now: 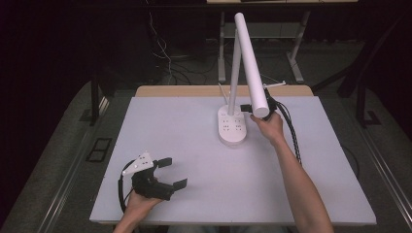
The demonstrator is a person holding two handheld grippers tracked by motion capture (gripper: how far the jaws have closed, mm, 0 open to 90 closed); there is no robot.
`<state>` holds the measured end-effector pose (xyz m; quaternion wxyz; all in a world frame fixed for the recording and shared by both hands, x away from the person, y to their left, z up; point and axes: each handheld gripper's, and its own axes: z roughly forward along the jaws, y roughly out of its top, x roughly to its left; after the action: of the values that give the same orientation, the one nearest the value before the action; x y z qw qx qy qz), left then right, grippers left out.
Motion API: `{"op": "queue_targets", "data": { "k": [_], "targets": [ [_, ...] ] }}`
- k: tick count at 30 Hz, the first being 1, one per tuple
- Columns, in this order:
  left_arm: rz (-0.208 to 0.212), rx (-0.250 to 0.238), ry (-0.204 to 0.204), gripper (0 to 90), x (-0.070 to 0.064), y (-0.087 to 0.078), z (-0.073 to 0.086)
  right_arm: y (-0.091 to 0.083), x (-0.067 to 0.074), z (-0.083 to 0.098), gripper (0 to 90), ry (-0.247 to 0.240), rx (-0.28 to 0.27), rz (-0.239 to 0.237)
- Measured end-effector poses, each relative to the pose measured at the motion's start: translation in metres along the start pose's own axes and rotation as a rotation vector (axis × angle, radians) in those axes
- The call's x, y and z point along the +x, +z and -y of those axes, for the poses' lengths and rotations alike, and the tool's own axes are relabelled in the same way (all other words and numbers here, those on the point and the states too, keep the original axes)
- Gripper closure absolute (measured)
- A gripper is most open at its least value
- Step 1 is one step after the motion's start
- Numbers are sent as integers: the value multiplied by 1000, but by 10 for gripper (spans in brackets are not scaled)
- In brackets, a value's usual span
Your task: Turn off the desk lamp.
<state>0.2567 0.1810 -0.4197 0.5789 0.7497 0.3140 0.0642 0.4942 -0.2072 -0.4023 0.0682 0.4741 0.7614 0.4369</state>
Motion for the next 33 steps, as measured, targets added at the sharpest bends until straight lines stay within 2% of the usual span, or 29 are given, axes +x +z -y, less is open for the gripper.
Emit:
{"op": "queue_targets", "data": {
  "k": [7,14,18,24,26,29,31,33],
  "targets": [
    [1,2,3,0,-1,1,0,-24,-1,6,863,-9,-7,-1],
    [0,4,5,0,-3,3,0,-48,0,12,731,-15,-12,-11],
    [1,6,5,0,-3,4,0,-63,5,15,589,-26,-22,-18],
    [1,5,13,0,-4,4,-1,-81,16,26,385,-88,-18,24],
    [2,5,12,0,-4,4,-1,-86,18,30,306,-89,-24,19],
    [1,5,11,0,-5,3,-1,-96,24,37,132,-97,-25,-8],
    [1,4,12,0,-4,4,-1,-102,29,42,95,-89,-32,-24],
    [2,5,13,0,-5,4,-1,-108,35,48,5,-108,-27,-13]
  ]
}}
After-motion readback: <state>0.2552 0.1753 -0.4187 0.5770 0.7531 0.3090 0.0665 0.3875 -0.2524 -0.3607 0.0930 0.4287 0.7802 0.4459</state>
